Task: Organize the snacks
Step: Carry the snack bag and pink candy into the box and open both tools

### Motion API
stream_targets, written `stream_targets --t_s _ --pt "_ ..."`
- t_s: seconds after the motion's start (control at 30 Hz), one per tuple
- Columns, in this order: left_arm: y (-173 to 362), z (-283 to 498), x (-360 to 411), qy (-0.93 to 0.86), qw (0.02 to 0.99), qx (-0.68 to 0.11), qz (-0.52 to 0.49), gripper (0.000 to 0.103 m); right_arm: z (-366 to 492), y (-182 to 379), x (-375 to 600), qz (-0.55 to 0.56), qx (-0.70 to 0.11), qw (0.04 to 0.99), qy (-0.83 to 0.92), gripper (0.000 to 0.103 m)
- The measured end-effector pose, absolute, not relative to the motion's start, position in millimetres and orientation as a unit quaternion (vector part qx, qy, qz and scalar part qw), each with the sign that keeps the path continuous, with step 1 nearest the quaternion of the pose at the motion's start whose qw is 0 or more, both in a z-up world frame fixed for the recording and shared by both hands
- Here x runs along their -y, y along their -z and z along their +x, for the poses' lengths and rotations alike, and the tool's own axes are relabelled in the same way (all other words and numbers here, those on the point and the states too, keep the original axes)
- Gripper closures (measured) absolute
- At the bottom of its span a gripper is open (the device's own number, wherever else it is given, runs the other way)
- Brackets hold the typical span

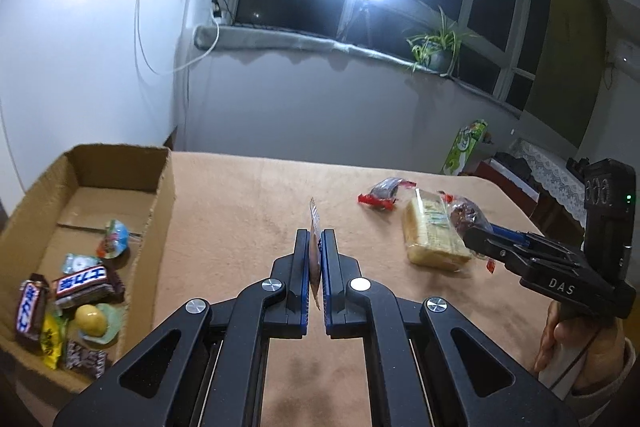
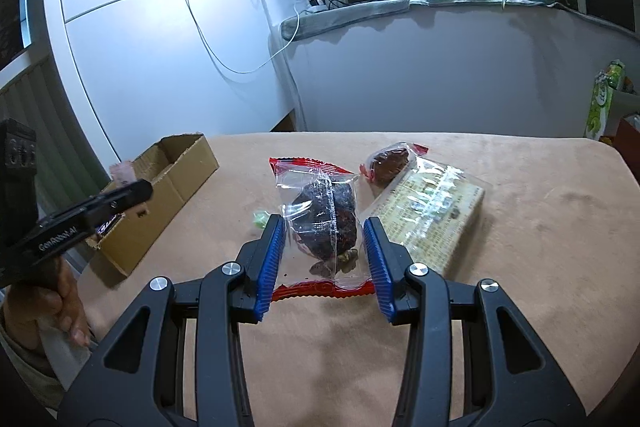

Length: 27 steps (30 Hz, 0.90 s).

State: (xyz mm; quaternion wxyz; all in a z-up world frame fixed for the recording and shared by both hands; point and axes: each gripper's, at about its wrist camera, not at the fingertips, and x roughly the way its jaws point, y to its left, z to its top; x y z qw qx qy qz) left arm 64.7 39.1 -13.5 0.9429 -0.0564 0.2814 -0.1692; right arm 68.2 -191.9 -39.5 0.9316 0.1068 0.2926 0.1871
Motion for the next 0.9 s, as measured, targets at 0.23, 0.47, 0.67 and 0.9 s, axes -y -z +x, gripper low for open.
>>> stream_targets --t_s 0.23,0.47,0.67,0.9 --pt "4 41 -51 0.165 0.951 -0.257 -0.055 0.099 57 25 170 0.09 -0.283 0.933 -0.203 0.06" --pt "-4 25 -90 0.133 0.96 -0.237 -0.071 0.099 56 14 132 0.069 -0.278 0.929 -0.234 0.06" --pt "1 18 -140 0.083 0.965 -0.233 -0.088 0.099 64 4 79 0.044 -0.276 0.92 -0.275 0.06" --pt "13 16 -192 0.034 0.965 -0.236 -0.109 0.099 75 -9 -1 0.005 -0.269 0.903 -0.336 0.06"
